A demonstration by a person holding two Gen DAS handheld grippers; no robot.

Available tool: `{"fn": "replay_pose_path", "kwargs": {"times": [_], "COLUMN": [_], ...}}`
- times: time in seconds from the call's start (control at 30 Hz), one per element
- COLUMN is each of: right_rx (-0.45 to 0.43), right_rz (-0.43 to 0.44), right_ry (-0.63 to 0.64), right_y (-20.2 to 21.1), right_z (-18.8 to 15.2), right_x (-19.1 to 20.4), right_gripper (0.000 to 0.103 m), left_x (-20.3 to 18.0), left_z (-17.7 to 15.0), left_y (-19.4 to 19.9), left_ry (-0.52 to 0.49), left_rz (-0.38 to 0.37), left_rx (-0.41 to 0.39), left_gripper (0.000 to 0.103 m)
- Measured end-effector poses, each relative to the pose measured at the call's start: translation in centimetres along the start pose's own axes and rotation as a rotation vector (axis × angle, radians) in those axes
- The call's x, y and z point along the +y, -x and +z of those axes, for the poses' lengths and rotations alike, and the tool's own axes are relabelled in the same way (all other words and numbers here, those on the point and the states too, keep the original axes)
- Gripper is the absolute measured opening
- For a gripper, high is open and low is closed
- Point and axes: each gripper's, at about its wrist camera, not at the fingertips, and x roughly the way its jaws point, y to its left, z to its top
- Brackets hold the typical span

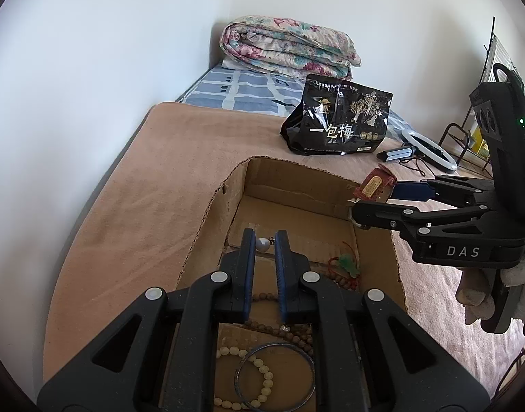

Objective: Organize jewelry

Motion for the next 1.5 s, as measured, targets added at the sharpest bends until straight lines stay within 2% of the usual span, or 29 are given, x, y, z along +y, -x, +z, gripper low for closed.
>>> {"fn": "replay_pose_path", "kwargs": {"times": [0.1,0.23,0.4,0.47,0.5,0.83,1.07,1.1,1.13,1.2,1.3,1.5], "right_rx": [-0.010,-0.025,-0.031,-0.032,-0.034,-0.052,-0.079,-0.085,-0.092,-0.106,-0.122,-0.161], "right_rz": [0.000,0.001,-0.002,-0.004,-0.004,0.001,-0.001,-0.002,-0.003,-0.009,-0.022,-0.077], "right_ry": [-0.007,-0.018,-0.012,-0.010,-0.011,-0.005,-0.018,-0.021,-0.025,-0.035,-0.059,-0.092], "right_y": [0.2,0.6,1.1,1.4,1.6,3.8,6.3,6.7,7.2,8.1,9.4,12.2], "right_z": [0.1,0.3,0.2,0.2,0.2,-0.2,-0.8,-0.9,-1.0,-1.4,-1.9,-3.0], "right_x": [0.0,-0.2,0.0,0.1,0.1,0.4,0.2,0.1,0.0,-0.2,-0.7,-1.8], "right_gripper": [0.064,0.071,0.071,0.071,0.071,0.071,0.076,0.078,0.080,0.085,0.090,0.101], "left_x": [0.0,-0.1,-0.2,-0.2,-0.2,-1.0,-2.6,-2.8,-3.0,-3.5,-4.5,-6.2], "left_z": [0.0,0.0,0.1,0.1,0.0,0.0,0.1,0.1,0.0,-0.1,-0.2,-0.8], "left_y": [0.0,0.0,0.0,0.0,0.2,2.7,5.5,5.9,6.3,7.2,8.2,10.6], "left_ry": [0.001,0.005,0.003,0.005,0.007,-0.008,-0.033,-0.034,-0.035,-0.043,-0.059,-0.064], "left_rz": [0.005,0.008,0.012,0.015,0.015,0.033,0.055,0.058,0.062,0.072,0.084,0.091], "left_rx": [-0.001,0.001,0.002,0.002,-0.003,-0.035,-0.068,-0.073,-0.080,-0.099,-0.106,-0.135], "left_gripper": [0.010,0.010,0.010,0.022,0.032,0.032,0.033,0.037,0.047,0.052,0.054,0.078]}}
